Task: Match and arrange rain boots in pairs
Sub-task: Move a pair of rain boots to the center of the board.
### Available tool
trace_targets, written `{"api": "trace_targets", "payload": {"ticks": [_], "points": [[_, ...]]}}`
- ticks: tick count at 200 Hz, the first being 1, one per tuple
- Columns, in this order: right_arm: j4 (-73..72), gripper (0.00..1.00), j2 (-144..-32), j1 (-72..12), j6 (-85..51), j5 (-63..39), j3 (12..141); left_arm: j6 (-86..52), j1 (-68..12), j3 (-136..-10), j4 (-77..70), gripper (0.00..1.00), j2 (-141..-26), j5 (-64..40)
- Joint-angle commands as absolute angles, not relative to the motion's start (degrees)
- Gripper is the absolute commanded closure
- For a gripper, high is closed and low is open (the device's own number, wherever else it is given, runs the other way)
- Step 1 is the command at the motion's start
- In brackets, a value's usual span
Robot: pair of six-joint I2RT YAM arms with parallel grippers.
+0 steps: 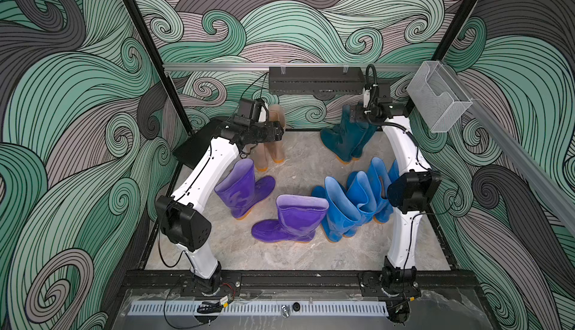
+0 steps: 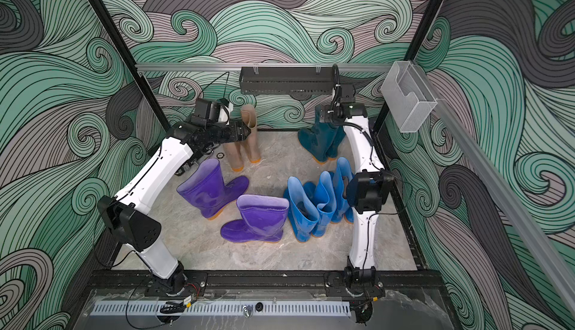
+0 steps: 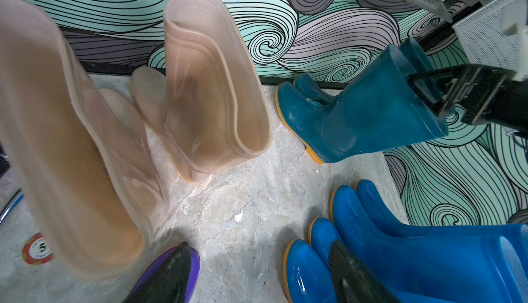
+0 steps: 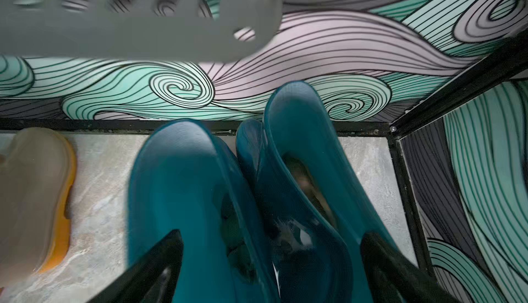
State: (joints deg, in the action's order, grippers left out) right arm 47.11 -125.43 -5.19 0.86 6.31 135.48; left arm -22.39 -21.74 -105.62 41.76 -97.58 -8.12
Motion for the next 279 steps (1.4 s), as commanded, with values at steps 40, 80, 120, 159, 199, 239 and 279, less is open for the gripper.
{"api": "trace_targets", "payload": {"ticks": [40,80,120,159,199,239,279], "points": [[53.6,0.89,-128.7,-4.0,1.0,11.4,138.3,-19.2,-20.1,-105.4,46.9,0.23,-91.1,-2.1],[54.0,1.0,-124.7,-1.5,-2.7,16.9,137.6,-16.3,-16.6,-106.8,57.2,0.2,-89.0,2.1],[56.4,1.0,-124.7,-0.2,-4.5,16.0,138.3,-7.6,-15.1,-105.1,69.0,0.13,-85.1,3.2],[57.0,0.68,-125.0,-0.2,-5.9,11.3,139.6,-4.7,-15.2,-99.3,75.0,0.12,-77.8,-0.9],[56.8,0.22,-121.3,-1.6,-2.2,6.9,139.6,-4.2,-15.2,-93.1,76.9,0.12,-73.6,-9.7],[55.8,0.03,-110.9,-3.9,3.7,5.5,132.5,-4.7,-15.4,-90.6,77.1,0.1,-73.8,-6.8],[58.4,0.01,-98.8,-5.9,9.6,2.0,123.8,-6.4,-15.4,-89.7,74.2,0.15,-73.2,-2.3]]}}
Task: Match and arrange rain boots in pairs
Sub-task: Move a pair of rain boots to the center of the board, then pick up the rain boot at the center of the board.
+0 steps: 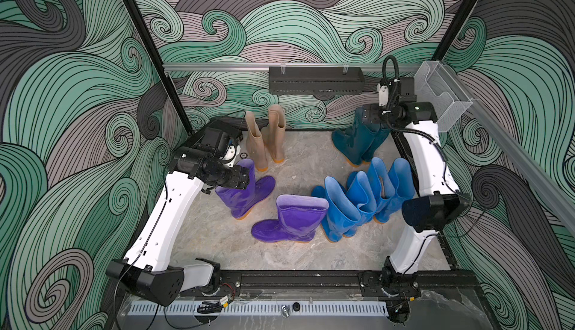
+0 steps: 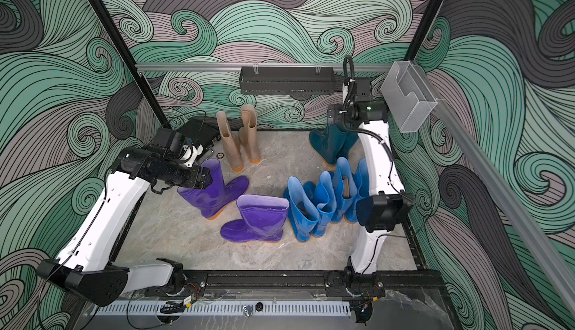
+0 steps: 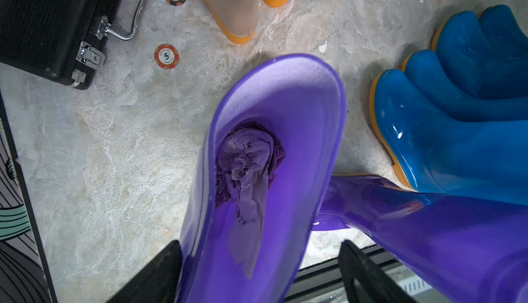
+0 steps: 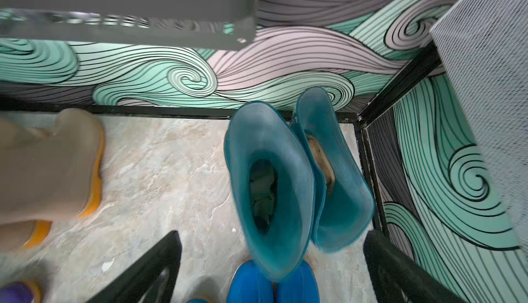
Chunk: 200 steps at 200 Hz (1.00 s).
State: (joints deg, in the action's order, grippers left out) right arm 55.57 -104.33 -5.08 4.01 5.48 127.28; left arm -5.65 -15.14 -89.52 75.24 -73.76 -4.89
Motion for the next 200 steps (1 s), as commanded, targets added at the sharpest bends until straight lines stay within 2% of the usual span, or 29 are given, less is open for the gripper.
{"api": "trace_targets", "payload": {"ticks": [1,41,79,115,166,200], "points": [[58.7,0.01,-98.6,-5.8,9.8,1.7,123.7,-6.4,-15.4,-89.7,74.1,0.15,-73.2,-2.3],[67.9,0.03,-90.0,-10.1,17.2,-10.0,118.3,-7.1,-15.7,-88.1,72.6,0.14,-72.0,-2.4],[67.3,0.04,-82.4,-25.3,21.9,-16.8,107.1,-8.7,-15.7,-87.1,73.5,0.14,-73.1,-1.1],[65.6,0.03,-82.0,-36.7,24.5,-19.8,102.5,-9.3,-15.7,-85.7,72.3,0.14,-73.0,-0.8],[64.5,0.01,-85.0,-45.5,25.6,-24.6,100.5,-9.3,-15.7,-85.4,71.6,0.14,-72.3,-0.5],[64.8,0.01,-87.6,-47.7,26.7,-26.7,99.1,-8.9,-15.6,-85.8,71.7,0.14,-73.1,-0.4]]}}
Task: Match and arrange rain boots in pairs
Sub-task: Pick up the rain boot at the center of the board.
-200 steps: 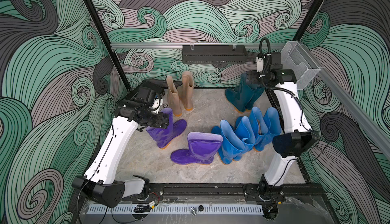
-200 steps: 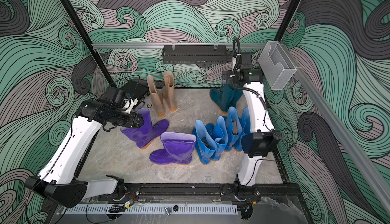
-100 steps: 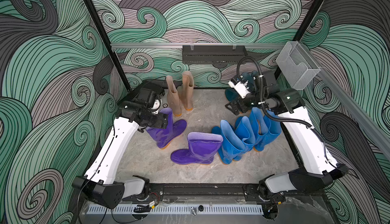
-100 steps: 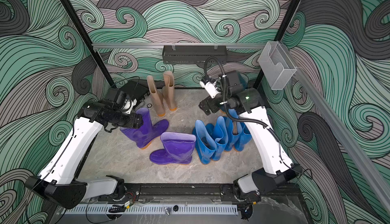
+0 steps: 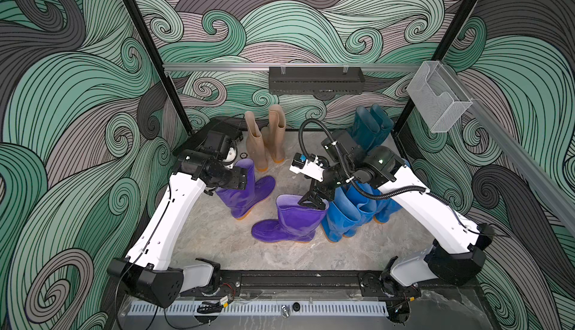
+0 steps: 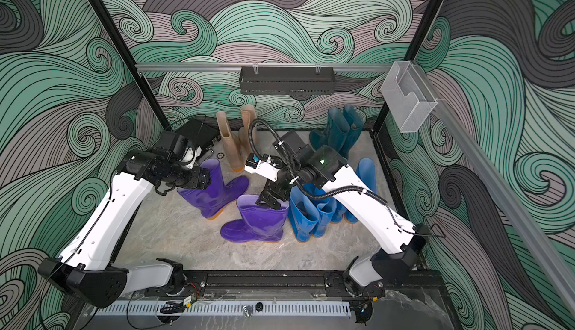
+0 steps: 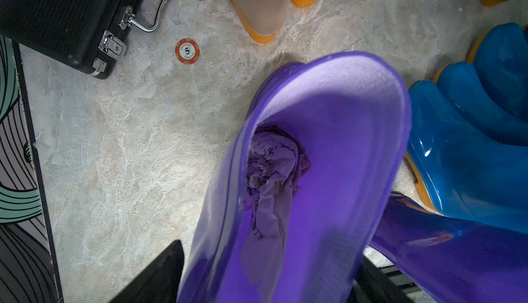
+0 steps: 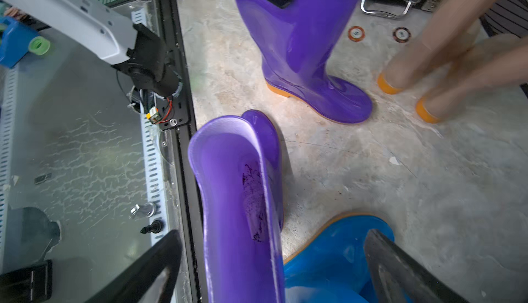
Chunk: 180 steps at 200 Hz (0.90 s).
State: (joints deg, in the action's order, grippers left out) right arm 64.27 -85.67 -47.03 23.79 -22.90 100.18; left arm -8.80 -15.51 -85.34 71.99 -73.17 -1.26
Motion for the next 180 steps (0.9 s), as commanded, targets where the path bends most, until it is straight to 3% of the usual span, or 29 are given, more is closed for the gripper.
{"api": "trace_targets", "payload": {"ticks": [1,29,49,65,86,104,130,180], "points": [[64.8,0.01,-87.7,-47.8,26.7,-26.9,99.1,-8.9,-15.6,-85.8,71.7,0.14,-73.2,-0.4],[66.3,0.03,-91.3,-48.2,27.4,-29.4,100.3,-8.6,-15.7,-86.4,72.0,0.14,-73.4,0.4],[68.2,0.13,-94.5,-48.7,27.7,-27.3,101.1,-8.3,-15.6,-87.2,72.9,0.14,-74.0,1.8],[70.6,0.35,-97.5,-49.2,27.0,-23.7,103.4,-8.1,-15.6,-88.2,73.9,0.14,-74.5,2.8],[71.8,0.76,-99.0,-49.1,26.1,-23.4,106.9,-7.8,-15.7,-88.4,73.6,0.14,-74.4,2.8],[71.5,0.99,-98.7,-49.1,24.9,-23.2,110.4,-7.2,-15.6,-88.4,73.7,0.15,-74.7,3.3],[70.1,1.0,-97.6,-48.5,21.6,-17.7,116.3,-6.2,-15.7,-88.4,74.5,0.21,-75.2,5.8],[70.3,1.0,-97.9,-40.8,11.8,-12.2,124.2,-5.6,-15.9,-88.9,74.2,0.18,-74.2,8.1]]}}
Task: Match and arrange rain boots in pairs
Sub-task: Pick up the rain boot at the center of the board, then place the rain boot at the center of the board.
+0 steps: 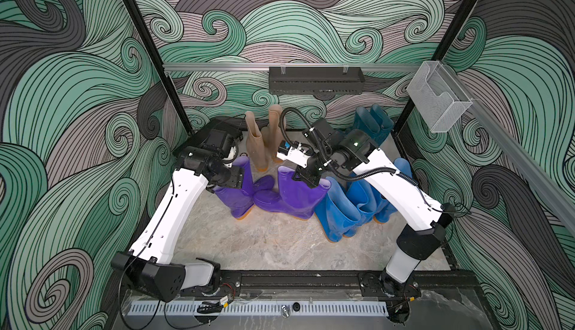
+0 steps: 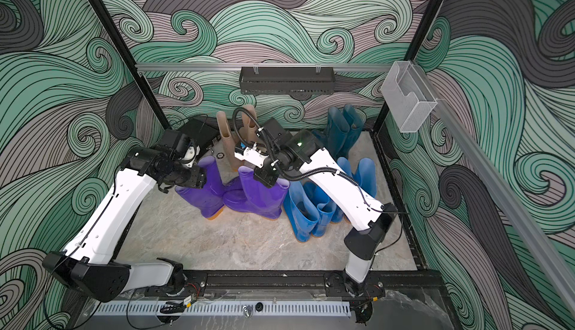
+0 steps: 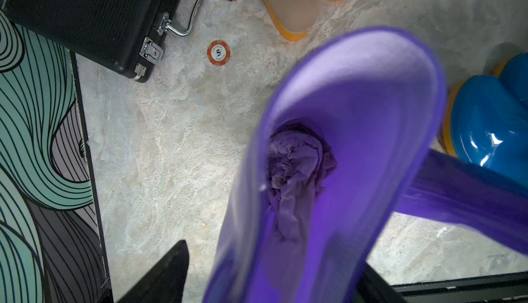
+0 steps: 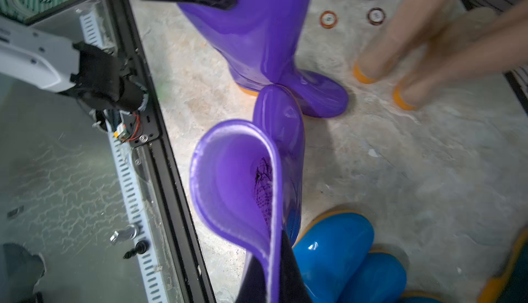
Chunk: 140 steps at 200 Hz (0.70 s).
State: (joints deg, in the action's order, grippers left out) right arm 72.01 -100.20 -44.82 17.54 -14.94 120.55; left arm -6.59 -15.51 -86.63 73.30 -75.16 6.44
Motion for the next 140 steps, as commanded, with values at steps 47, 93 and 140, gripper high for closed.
{"api": "trace_targets", "payload": {"ticks": [47,93,140], "points": [[71.9,1.0,-97.9,-38.8,15.4,2.1,124.6,-4.1,-16.0,-89.1,74.1,0.17,-74.4,7.8],[72.4,1.0,-103.1,-32.5,8.2,5.7,133.9,-3.7,-16.0,-90.1,74.1,0.15,-75.2,8.5],[70.2,1.0,-114.2,-29.0,0.8,12.3,144.7,-3.7,-16.0,-89.8,74.0,0.12,-75.5,9.2]]}}
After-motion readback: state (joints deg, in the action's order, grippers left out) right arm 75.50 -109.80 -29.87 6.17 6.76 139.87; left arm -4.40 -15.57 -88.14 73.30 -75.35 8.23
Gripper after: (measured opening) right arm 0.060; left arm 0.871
